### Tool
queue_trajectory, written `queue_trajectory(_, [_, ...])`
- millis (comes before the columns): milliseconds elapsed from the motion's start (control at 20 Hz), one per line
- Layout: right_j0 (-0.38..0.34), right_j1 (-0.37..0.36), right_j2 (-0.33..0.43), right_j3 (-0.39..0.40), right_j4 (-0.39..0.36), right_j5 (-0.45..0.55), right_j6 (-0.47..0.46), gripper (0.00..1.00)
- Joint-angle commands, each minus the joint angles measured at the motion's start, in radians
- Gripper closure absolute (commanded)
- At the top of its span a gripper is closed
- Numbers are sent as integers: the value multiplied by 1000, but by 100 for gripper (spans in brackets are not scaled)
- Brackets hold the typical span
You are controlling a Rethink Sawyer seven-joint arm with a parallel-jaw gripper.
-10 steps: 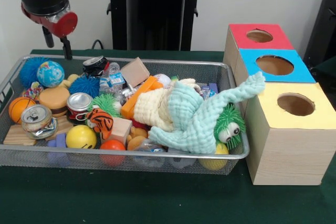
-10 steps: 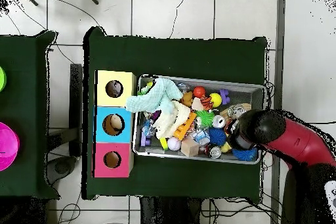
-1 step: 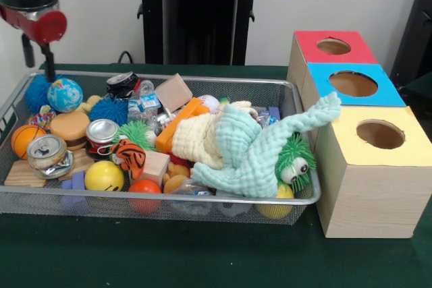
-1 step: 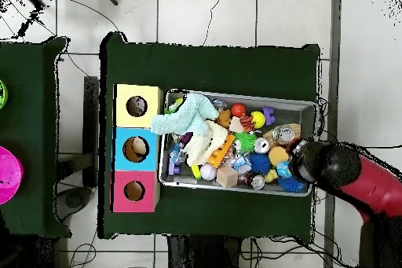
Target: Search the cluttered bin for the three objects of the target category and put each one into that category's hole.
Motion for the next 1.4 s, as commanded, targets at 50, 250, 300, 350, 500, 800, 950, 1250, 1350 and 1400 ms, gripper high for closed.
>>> queue_trajectory(50, [-96, 58, 98, 117, -120, -146, -115, 0])
queue_trajectory(250, [-121, 114, 112, 88, -155, -201, -102, 0])
queue_trajectory(300, [-123, 128, 115, 79, -162, -213, -94, 0])
queue_trajectory(350, [-121, 140, 116, 74, -167, -224, -81, 0])
queue_trajectory(500, [-115, 174, 122, 63, -174, -257, -44, 0])
queue_trajectory(800, [-77, 217, 112, 60, -158, -319, 44, 0])
queue_trajectory(950, [-70, 206, 115, 70, -143, -322, 59, 0])
queue_trajectory(1250, [-53, 162, 122, 97, -113, -290, 71, 0])
queue_trajectory(1350, [-45, 169, 116, 94, -112, -301, 81, 0])
queue_trajectory(1400, [-41, 175, 112, 85, -111, -300, 83, 0])
